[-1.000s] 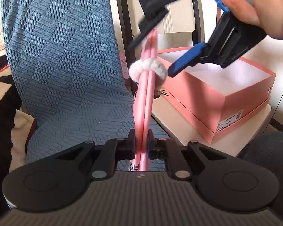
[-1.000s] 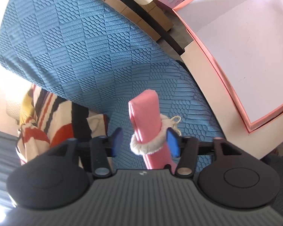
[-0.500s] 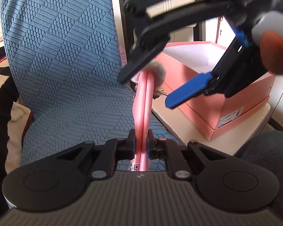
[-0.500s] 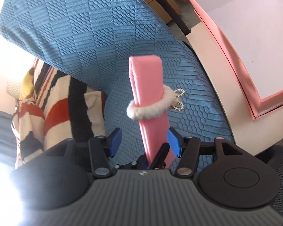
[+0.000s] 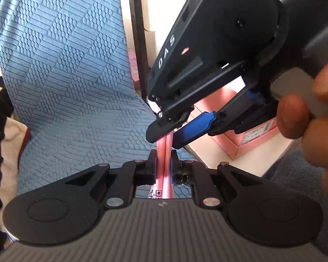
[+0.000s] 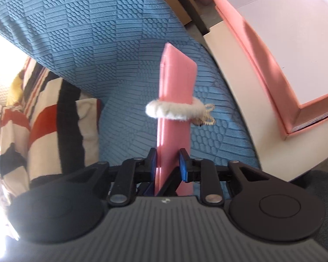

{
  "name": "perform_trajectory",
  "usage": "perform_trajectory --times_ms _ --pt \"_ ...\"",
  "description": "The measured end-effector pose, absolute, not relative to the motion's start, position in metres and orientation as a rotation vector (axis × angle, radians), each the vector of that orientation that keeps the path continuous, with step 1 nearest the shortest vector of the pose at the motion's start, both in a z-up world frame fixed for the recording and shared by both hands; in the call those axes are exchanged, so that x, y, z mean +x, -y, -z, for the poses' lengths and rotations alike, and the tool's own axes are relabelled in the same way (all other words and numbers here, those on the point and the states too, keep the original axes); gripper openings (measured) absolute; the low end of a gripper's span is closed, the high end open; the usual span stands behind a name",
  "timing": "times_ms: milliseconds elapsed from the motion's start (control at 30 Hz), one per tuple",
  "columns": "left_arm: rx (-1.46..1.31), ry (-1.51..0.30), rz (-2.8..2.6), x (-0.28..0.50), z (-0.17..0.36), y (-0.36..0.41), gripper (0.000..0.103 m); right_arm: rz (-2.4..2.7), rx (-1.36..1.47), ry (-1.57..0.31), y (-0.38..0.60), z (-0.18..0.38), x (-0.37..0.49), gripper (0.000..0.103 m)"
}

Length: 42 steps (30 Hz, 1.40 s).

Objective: Organize objects
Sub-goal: 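Carry the tied pink strip with the right gripper over the open pink box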

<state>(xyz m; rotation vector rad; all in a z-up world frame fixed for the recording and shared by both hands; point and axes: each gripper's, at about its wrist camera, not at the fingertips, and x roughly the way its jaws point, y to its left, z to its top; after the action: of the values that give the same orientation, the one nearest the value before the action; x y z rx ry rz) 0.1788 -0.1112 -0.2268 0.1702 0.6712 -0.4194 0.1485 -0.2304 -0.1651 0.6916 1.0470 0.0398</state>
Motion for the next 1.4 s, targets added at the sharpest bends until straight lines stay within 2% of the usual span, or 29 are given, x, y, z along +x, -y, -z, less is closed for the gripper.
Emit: perform_trajectory --times_ms 100,267,333,467,633,833,1167,1400 --pt "0.149 -0.687 0.446 0.178 0.227 0.109 0.015 -0.016 0.674 -1.049 0.231 0.164 0.144 0.018" --pt "0.066 -0.727 0.471 0.171 0.219 0.107 0.023 -0.009 0.617 -1.053 0.232 0.155 0.132 0.015" --pt "0.030 -0.748 0.479 0.167 0.213 0.108 0.031 -0.009 0.586 -1.047 0.234 0.148 0.127 0.012" --pt "-0.019 -0.797 0.491 0.164 0.195 0.116 0.037 -0.009 0.554 -1.039 0.243 0.132 0.118 0.011" --pt "-0.054 -0.832 0.493 0.167 0.166 0.125 0.053 -0.004 0.497 -1.012 0.261 0.106 0.115 0.011" --pt "-0.076 -0.848 0.513 0.184 0.136 0.133 0.057 -0.008 0.455 -0.998 0.282 0.079 0.121 0.011" --pt "-0.107 -0.851 0.456 0.220 0.084 0.147 0.057 0.012 0.417 -0.945 0.336 0.034 0.132 0.011" --pt "-0.168 -0.832 0.451 0.253 0.052 0.170 0.061 0.014 0.416 -0.926 0.375 0.022 0.145 0.011"
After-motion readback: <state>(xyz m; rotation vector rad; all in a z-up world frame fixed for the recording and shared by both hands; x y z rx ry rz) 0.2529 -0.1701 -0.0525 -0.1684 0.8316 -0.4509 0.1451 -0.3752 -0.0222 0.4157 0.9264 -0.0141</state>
